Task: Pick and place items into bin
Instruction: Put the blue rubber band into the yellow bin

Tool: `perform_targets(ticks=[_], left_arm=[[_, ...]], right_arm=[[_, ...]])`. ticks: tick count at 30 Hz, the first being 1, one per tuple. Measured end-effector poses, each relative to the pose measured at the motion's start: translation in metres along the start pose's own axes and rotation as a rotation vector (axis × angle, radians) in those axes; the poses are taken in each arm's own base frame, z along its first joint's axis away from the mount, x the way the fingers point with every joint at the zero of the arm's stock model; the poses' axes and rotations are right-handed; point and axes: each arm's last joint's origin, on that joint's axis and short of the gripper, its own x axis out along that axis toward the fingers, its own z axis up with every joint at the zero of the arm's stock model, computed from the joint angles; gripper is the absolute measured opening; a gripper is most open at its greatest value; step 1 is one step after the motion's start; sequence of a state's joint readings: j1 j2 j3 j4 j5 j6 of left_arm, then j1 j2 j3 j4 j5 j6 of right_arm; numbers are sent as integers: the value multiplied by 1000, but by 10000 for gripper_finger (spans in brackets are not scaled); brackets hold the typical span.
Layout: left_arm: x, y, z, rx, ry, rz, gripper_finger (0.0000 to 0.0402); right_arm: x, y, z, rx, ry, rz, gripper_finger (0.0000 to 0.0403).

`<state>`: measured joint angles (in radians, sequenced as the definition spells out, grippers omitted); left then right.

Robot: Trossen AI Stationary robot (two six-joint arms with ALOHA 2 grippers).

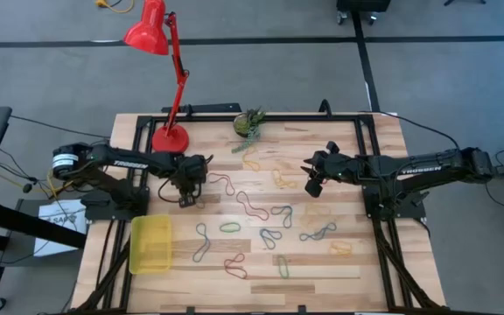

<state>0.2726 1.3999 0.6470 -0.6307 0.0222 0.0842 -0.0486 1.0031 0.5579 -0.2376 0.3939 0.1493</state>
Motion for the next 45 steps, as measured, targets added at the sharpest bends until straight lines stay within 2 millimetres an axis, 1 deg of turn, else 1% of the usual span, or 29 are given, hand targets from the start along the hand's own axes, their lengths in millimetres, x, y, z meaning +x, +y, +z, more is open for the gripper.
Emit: perform_targets(ticks=[2,5,10,14,18,23,26,30,34,37,41,45], left_arm=[[-11,0,10,6,-17,0,1],[-26,-1,17,11,17,-1,0],[-52,-10,29,51,47,-9,0],[-75,-23,34,93,94,-15,0],[-97,-37,31,102,184,-25,0],[-116,-55,19,54,306,-4,0],[-126,-68,9,16,335,-4,0],[-139,-87,-8,-87,335,-51,0],[-152,-105,-25,-169,306,-60,0],[-160,-116,-40,-214,334,-61,0],[-164,-130,-56,-297,376,-37,0],[-156,-144,-69,-330,398,-20,0]], right_arm=[[0,0,0,0,0,0,102],[0,0,0,0,0,0,102],[0,0,0,0,0,0,102],[0,0,0,1,0,0,102],[0,0,0,0,0,0,102],[0,0,0,1,0,0,102],[0,0,0,1,0,0,102],[0,0,0,1,0,0,102],[0,0,0,1,0,0,102],[0,0,0,1,0,0,102],[0,0,0,1,0,0,102],[0,0,0,1,0,0,102]])
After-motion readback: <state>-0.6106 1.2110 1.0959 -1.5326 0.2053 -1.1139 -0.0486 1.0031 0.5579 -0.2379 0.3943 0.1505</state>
